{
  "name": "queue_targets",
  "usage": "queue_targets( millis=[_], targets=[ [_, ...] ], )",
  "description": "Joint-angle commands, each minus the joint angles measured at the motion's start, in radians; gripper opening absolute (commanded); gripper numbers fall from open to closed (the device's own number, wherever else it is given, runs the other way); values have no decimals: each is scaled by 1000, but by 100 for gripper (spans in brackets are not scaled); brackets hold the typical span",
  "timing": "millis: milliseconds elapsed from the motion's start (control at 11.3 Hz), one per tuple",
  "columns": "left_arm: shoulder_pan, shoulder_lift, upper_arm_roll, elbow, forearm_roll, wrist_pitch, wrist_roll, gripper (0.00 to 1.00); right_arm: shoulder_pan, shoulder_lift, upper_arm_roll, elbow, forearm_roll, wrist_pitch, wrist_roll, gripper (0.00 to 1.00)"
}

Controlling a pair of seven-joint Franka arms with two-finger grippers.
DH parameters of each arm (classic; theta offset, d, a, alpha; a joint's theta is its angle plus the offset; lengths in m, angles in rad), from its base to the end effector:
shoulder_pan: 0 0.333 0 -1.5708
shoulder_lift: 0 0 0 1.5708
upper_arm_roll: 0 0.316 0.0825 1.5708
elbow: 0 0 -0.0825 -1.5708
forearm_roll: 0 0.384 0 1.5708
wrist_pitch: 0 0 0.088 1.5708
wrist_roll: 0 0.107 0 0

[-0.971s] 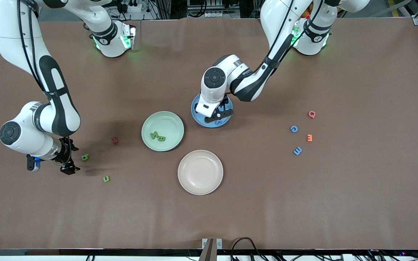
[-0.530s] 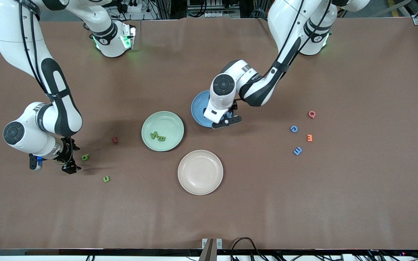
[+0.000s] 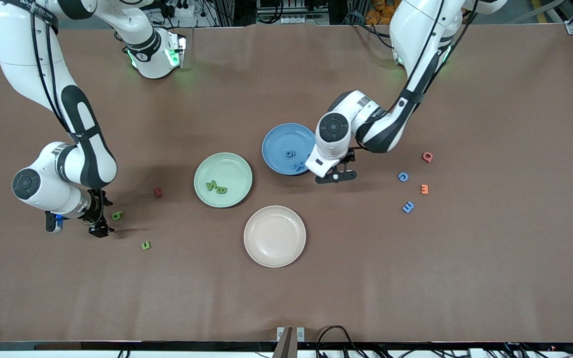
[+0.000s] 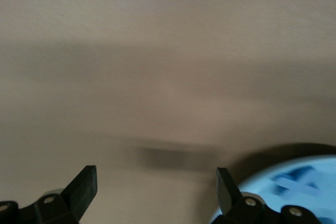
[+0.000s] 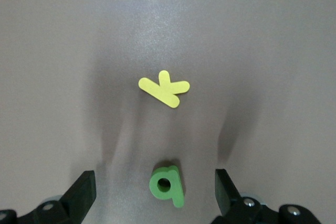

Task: Sort letters by color into matching plates
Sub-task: 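Lift the left gripper from the blue plate while the right gripper lowers to q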

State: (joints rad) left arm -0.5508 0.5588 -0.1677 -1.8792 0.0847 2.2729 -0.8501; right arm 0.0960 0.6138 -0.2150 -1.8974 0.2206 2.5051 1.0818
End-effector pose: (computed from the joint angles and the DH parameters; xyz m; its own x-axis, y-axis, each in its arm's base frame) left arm 0.4700 -0.4029 0.2021 0.9874 0.0950 -0.1267 0.0834 -0.9921 -0.0939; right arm 0.6277 -0.0710 0.1828 0.2299 -0.9732 -0.0019 -0.9731 -0.2299 -0.0178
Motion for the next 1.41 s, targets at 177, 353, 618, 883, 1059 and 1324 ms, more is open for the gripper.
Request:
queue_targets(
  millis=[177, 353, 618, 883, 1059, 1324],
  targets=[
    [118, -100, -6, -123, 70, -9, 111, 100, 4, 17, 6, -2, 25, 31, -5, 98],
    [161, -112, -9, -150, 162, -4, 120, 100, 8, 14, 8, -6, 25, 31, -5, 94],
    [224, -163, -10, -201, 199, 5, 170, 100, 13, 6, 9, -17, 25, 31, -8, 72],
    [299, -227, -16, -300, 199, 123, 201, 100, 14, 8, 11, -17, 25, 31, -19, 56],
    [310, -235, -18, -321, 199, 149, 203, 100, 14, 8, 11, -23, 25, 31, -23, 53],
    [337, -280, -18, -426, 228, 281, 224, 100, 13, 3, 11, -25, 25, 29, -26, 38]
  ],
)
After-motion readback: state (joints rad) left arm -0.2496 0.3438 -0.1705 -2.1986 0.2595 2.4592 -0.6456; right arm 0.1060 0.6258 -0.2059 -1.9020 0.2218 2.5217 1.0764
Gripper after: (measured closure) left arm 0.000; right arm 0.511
